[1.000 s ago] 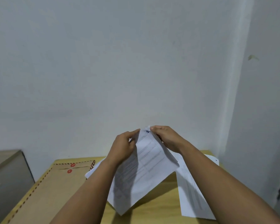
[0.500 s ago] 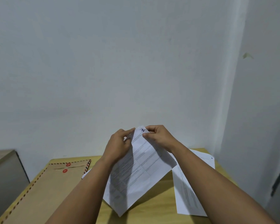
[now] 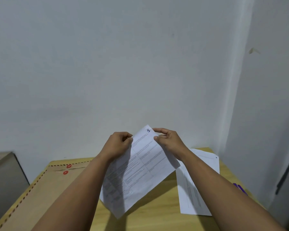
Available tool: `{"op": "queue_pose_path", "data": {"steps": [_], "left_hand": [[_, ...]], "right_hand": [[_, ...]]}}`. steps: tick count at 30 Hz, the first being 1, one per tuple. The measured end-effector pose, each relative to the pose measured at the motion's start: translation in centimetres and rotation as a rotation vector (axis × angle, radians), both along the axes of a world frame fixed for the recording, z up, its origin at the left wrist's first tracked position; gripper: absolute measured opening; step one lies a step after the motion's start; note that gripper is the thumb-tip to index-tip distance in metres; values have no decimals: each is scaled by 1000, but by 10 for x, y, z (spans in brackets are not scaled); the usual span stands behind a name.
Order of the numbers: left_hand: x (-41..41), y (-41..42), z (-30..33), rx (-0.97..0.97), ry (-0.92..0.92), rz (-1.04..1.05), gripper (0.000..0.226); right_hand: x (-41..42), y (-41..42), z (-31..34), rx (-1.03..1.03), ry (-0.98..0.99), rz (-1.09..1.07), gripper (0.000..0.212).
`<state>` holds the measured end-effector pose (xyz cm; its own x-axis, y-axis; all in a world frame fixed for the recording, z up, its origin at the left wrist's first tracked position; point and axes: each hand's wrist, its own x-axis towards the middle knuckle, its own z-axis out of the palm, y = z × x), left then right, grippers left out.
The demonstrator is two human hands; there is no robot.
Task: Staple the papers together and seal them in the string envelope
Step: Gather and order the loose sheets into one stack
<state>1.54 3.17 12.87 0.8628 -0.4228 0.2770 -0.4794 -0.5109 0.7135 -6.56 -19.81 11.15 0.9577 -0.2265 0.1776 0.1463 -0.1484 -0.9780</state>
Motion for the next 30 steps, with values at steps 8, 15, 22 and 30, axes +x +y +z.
{"op": "queue_pose_path", "data": {"steps": [8, 15, 22, 30], "left_hand": [[5, -15, -46, 114, 115, -96, 25], [3, -34, -106, 181, 66, -140, 24], [0, -50, -117, 110, 51, -163, 23], [-4, -50, -108, 46, 120, -152, 23]], "right_hand": [[-22, 4, -61, 24, 114, -102, 33], [-39, -40, -104, -321, 474, -174, 53], [-77, -113, -112, -850, 925, -415, 10], [-81, -122, -130, -799, 1240, -387, 95]]}}
